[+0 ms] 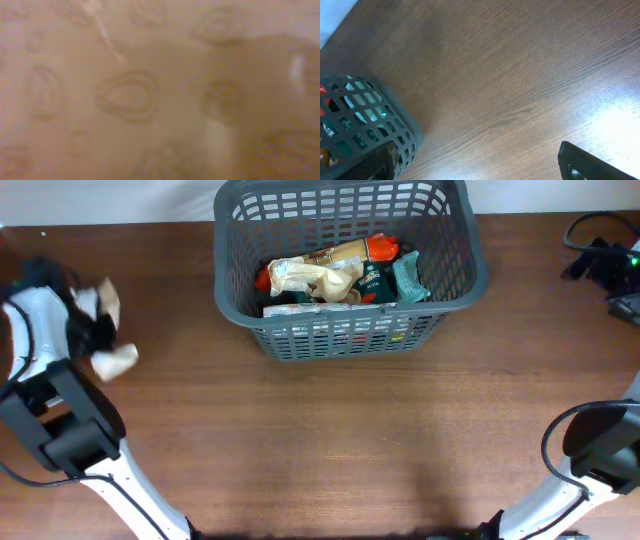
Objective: Pack container
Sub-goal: 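Reach left gripper to the tan paper bag and grasp it, then carry the tan paper bag into the basket and release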
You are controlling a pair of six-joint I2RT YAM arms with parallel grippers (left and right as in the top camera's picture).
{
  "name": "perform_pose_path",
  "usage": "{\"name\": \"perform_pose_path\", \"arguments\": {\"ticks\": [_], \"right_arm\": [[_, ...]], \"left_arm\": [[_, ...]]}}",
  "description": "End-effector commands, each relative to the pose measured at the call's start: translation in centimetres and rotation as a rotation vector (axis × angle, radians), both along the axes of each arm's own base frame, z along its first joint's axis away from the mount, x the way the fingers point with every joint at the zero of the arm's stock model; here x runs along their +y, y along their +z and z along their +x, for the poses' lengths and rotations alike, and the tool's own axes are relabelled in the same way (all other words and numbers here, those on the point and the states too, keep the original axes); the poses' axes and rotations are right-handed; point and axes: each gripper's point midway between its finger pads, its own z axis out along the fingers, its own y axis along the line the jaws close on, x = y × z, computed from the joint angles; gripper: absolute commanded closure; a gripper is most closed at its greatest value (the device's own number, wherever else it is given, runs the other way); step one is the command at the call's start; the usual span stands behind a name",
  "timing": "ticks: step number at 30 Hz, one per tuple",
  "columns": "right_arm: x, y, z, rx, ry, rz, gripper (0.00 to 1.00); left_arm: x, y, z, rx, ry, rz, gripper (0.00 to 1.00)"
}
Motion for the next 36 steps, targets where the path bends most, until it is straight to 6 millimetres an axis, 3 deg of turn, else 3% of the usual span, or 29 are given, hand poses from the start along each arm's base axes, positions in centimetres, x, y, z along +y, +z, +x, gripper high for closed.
{"name": "perform_pose_path", "arguments": {"ticks": [1, 4, 7, 10, 12, 14, 15, 19, 23, 24, 27, 32, 34, 35, 36], "right_arm": [[0.2, 0.8, -0.2, -0.02, 0.004, -0.006, 0.01], [0.2, 0.8, -0.2, -0.02, 0.004, -0.006, 0.01], [0.2, 0.8, -0.2, -0.02, 0.004, -0.007, 0.01], [0.2, 0.8, -0.2, -0.02, 0.004, -0.006, 0.01], [0.2, 0.8, -0.2, -0.02, 0.004, -0.006, 0.01], [0.2, 0.8, -0.2, -0.02, 0.004, -0.007, 0.01], [0.2, 0.8, -0.2, -0.02, 0.004, -0.007, 0.01], [0.2, 0.8, -0.2, -0.02, 0.004, -0.006, 0.01], [0.2, 0.8, -0.2, -0.02, 0.004, -0.006, 0.01], [0.2, 0.8, -0.2, -0.02, 0.004, -0.007, 0.01], [0.2, 0.8, -0.2, -0.02, 0.004, -0.007, 0.01], [0.2, 0.8, -0.2, -0.02, 0.004, -0.007, 0.01], [0.2, 0.8, -0.2, -0.02, 0.004, -0.006, 0.01], [0.2, 0.8, -0.2, -0.02, 0.004, -0.006, 0.01], [0.2, 0.8, -0.2, -0.02, 0.004, -0.007, 0.01]], "left_arm": [[-3.5, 16.2, 5.3, -0.437, -0.127, 0.027, 0.98], [-7.2, 27.7, 7.1, -0.741, -0.25, 0.083, 0.98], [-13.3, 37.8, 7.1, -1.016, -0.485, 0.203, 0.98], [-19.5, 43.0, 6.6, -1.169, -0.73, 0.338, 0.98], [-25.4, 44.3, 6.2, -1.223, -0.975, 0.442, 0.98], [-29.6, 43.4, 6.2, -1.218, -1.147, 0.492, 0.98], [-33.2, 41.5, 6.5, -1.185, -1.276, 0.512, 0.98], [-38.5, 35.0, 8.5, -1.05, -1.417, 0.491, 0.98], [-41.5, 27.3, 10.7, -0.892, -1.48, 0.423, 0.98], [-42.5, 24.1, 11.4, -0.829, -1.503, 0.398, 0.98], [-43.6, 18.3, 12.6, -0.7, -1.523, 0.395, 0.98], [-44.1, 14.2, 13.4, -0.614, -1.528, 0.389, 0.97], [-44.1, 13.8, 13.5, -0.607, -1.501, 0.37, 0.52], [-44.1, 13.7, 13.5, -0.607, -1.485, 0.362, 0.02], [-44.0, 13.8, 13.6, -0.606, -1.462, 0.357, 0.01]]}}
